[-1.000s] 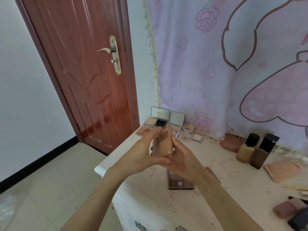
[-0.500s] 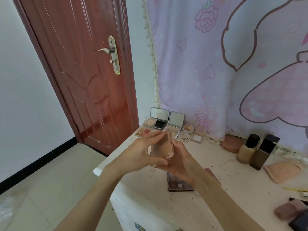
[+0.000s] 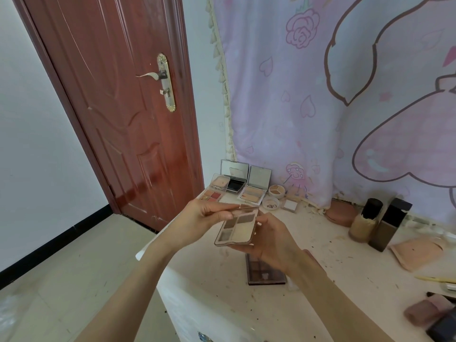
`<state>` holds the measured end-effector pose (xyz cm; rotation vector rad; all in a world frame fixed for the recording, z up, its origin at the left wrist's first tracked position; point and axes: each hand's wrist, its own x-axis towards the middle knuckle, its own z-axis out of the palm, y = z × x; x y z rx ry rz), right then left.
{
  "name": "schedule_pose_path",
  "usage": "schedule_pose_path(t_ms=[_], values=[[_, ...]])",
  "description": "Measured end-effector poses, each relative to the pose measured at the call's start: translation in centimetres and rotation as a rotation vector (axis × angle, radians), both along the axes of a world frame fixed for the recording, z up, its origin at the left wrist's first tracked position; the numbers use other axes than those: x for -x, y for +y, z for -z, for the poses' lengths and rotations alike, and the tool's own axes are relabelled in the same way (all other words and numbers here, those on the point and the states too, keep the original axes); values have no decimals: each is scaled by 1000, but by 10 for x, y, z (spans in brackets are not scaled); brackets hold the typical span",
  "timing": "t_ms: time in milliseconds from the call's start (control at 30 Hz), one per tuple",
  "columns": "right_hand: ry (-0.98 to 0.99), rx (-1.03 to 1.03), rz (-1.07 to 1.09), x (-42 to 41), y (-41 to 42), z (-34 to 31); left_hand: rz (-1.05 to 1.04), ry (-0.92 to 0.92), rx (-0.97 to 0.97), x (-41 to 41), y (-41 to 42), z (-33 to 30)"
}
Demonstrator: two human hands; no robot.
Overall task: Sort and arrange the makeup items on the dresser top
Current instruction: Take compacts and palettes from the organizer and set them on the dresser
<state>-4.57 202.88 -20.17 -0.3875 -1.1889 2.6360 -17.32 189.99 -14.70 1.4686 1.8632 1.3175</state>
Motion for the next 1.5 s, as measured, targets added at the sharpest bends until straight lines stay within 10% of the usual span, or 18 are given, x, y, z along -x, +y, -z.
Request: schedule_pose_path(t_ms=[367,967,1233,1500], values=[[-157,-471,89,8,-10,-2,-124,-163,-98,8,25,-10],[-286,-249,373,69,39,20,-532,70,257,-2,39,94],[-583,-1066,523,89,63,22,-672,192,319,10,56,102],[-643,-1219,536,98,76,25,-745,189,298,15,65,106]])
